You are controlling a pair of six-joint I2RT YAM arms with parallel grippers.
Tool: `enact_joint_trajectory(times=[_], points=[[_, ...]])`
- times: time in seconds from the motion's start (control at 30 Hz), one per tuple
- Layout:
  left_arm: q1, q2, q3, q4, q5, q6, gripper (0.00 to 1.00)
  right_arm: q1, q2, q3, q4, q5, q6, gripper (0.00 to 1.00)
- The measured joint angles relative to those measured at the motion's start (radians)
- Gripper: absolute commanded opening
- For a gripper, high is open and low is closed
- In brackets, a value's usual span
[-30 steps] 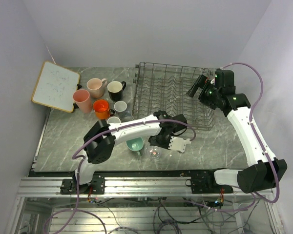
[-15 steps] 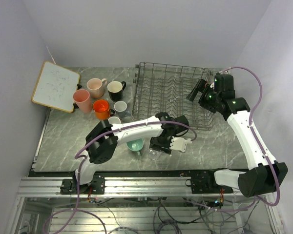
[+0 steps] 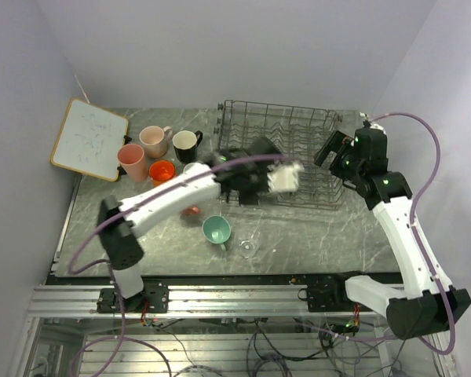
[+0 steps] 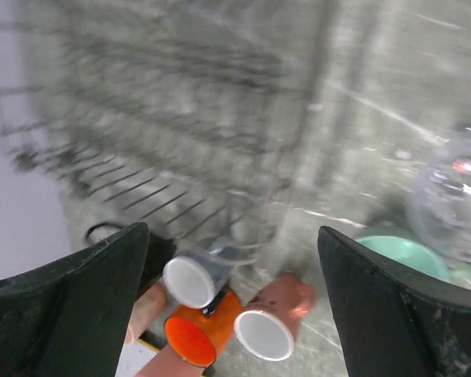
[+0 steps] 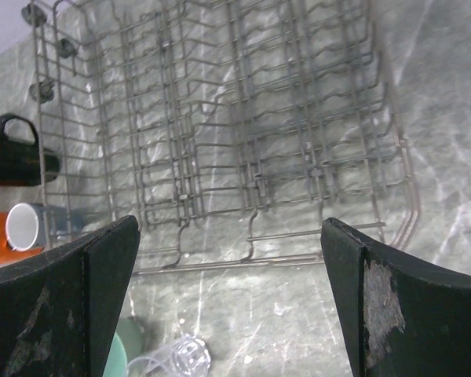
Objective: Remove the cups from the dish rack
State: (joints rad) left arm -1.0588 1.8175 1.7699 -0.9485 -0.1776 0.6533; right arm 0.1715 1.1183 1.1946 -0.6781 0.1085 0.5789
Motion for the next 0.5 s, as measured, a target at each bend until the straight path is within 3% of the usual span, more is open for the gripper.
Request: enact_joint_trajectory(times=[0.17, 0.3, 0.5], points=[[0.270, -0.267, -0.140, 0.229, 0.053, -0.064, 0.99, -0.001, -0.108, -0.129, 0.087, 0.127, 0.005, 1.00], [0.520, -0.520, -0.394, 0.424, 0.092, -0.137, 0.99, 0.000, -0.232, -0.334, 0.227, 0.229, 0.035, 1.00], [0.628, -0.762, -0.761, 0.557, 0.113, -0.222, 0.99, -0.002, -0.328, -0.558, 0.405, 0.290, -0.036, 1.00]])
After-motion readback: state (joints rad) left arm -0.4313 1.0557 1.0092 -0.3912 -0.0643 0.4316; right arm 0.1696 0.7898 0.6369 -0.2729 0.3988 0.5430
